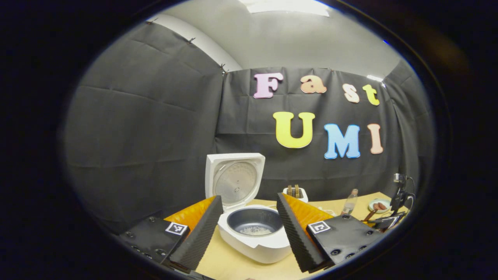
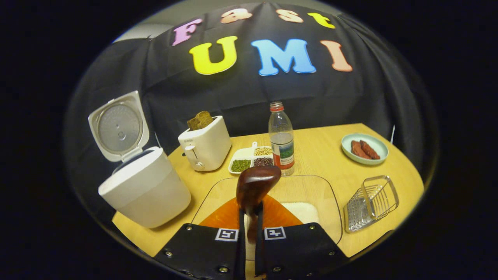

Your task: Close the left gripper, press the button to open the rice cooker; take a wooden spoon from the chopstick holder with the right hand, scoop a spoonful of rice and pour it into the rice cooker, then put the wooden spoon back into the chopstick holder.

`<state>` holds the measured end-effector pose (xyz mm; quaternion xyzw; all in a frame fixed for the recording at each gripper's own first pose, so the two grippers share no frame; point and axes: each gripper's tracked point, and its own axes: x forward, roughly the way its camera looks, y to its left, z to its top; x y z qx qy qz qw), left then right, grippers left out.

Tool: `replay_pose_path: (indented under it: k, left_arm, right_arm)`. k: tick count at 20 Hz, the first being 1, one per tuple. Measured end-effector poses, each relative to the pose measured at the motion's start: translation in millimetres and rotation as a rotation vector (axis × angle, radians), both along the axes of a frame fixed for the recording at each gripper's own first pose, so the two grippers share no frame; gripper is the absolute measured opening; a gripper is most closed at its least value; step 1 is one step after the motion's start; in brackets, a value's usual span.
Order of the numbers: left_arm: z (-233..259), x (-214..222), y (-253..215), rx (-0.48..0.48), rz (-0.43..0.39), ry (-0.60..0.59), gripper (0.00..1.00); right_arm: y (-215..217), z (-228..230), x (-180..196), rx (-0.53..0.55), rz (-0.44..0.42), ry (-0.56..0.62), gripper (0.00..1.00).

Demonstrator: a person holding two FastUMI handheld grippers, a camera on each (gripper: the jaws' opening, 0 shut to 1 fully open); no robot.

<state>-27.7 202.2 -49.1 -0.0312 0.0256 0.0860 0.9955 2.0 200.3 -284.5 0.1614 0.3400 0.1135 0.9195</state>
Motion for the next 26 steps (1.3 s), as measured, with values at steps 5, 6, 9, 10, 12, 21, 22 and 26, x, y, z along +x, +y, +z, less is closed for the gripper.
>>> replay_pose_path:
  k: [5, 6, 9, 10, 12, 21, 22, 26]
  left_arm:
    - [2.3, 3.3, -3.9, -0.013, -0.002, -0.003, 0.99]
    - [3.2, 4.9, -3.3, -0.013, -0.001, -0.001, 0.96]
    - [10.9, 3.8, -5.1, -0.005, -0.002, -0.015, 0.99]
    - [14.8, 3.7, -4.5, 0.001, -0.001, -0.02, 0.97]
    - [19.5, 3.4, -5.9, 0.014, 0.001, -0.029, 0.96]
    - [11.7, -1.4, 2.4, -0.009, 0.027, -0.031, 0.96]
    - [11.2, -2.4, 3.6, -0.017, 0.028, -0.03, 0.96]
    - [6.2, -7.0, 17.5, -0.029, 0.048, -0.028, 0.96]
  right_arm:
    - [-24.3, -7.2, 3.1, 0.241, -0.143, 0.137, 0.1]
    - [-27.0, -8.2, 3.7, 0.278, -0.16, 0.153, 0.1]
    - [-33.9, -6.3, 3.6, 0.379, -0.207, 0.182, 0.1]
    - [-36.1, -3.8, 4.5, 0.411, -0.218, 0.186, 0.1]
    - [-40.5, 2.9, 6.9, 0.461, -0.234, 0.186, 0.1]
    - [-34.7, 65.0, 34.2, 0.664, -0.249, 0.158, 0.1]
    - [-27.2, 72.6, 37.2, 0.683, -0.234, 0.157, 0.1]
    - [4.3, 108.4, 46.7, 0.719, -0.165, 0.125, 0.1]
